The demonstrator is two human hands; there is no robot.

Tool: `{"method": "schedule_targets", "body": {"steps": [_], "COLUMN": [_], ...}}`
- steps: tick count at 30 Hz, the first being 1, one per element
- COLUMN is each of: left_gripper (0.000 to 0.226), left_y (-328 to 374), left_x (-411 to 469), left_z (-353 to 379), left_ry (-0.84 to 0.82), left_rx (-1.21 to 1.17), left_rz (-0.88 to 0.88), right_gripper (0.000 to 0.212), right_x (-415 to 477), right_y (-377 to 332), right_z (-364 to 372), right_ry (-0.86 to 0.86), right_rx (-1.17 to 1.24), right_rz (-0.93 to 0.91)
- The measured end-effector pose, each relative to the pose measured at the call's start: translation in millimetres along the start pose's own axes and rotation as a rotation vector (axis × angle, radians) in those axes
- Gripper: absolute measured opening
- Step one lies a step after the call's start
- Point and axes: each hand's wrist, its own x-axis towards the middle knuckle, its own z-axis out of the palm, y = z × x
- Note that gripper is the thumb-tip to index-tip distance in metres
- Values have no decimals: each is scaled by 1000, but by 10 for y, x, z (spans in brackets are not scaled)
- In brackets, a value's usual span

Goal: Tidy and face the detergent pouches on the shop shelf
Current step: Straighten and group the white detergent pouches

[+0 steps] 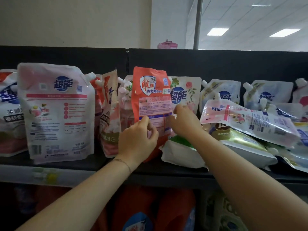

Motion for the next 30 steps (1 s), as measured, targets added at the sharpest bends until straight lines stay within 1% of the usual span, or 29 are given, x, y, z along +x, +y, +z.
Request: {"method": "schedule_targets", "body": {"steps": [1,2,3,4,6,7,9,11,13,15,17,18,19,20,22,23,25,27,30], "left_gripper": [20,23,28,33,39,38,36,40,41,49,65,69,69,63,41,34,39,37,24], "left_y": [47,99,143,181,257,285,317,341,357,390,444,478,498,527,557,565,594,616,684], "left_x": [5,9,20,46,143,196,292,351,384,428,457,472,489,506,546,573,612,613,561], "left_z": [18,47,91,142,231,271,344,395,448,491,550,583,628,638,632,622,590,580,587], "left_ry": [-42,-106,-185,-279,-476,-541,-605,-632,-683,-753,-808,-806,-780,-756,-730,-716,-706,-681,-630], "left_rx": [-1,-9,-28,-58,-134,-169,-215,-268,-301,-361,-456,-513,-554,-583,-623,-642,-650,-672,-728], "left_rz": [9,-1,-37,-103,-272,-340,-435,-510,-561,-667,-722,-742,-770,-805,-879,-918,-963,-971,-894], "right_gripper": [49,67,78,83,86,85,71,53,46,41,38,40,43,44,38,35,33,37,44], "right_x": [-13,-4,-6,-3,-45,-99,-270,-427,-509,-536,-558,-570,-587,-602,-615,-623,-635,-652,-693], "right_y": [115,225,318,402,487,487,437,385,356,358,366,371,371,373,376,379,384,390,430], "right_z": [75,174,277,390,500,500,421,344,305,310,312,312,311,316,323,325,323,305,289], "right_ry": [-113,-224,-302,-336,-304,-255,-156,-60,-11,31,59,83,107,131,167,173,174,195,260], "right_rx": [-169,-282,-322,-316,-300,-304,-275,-153,-73,-48,-53,-51,-42,-29,36,76,127,130,147], "right_rz": [76,131,167,167,120,87,60,66,54,38,18,1,-12,-20,-18,-14,-8,-15,-88]}}
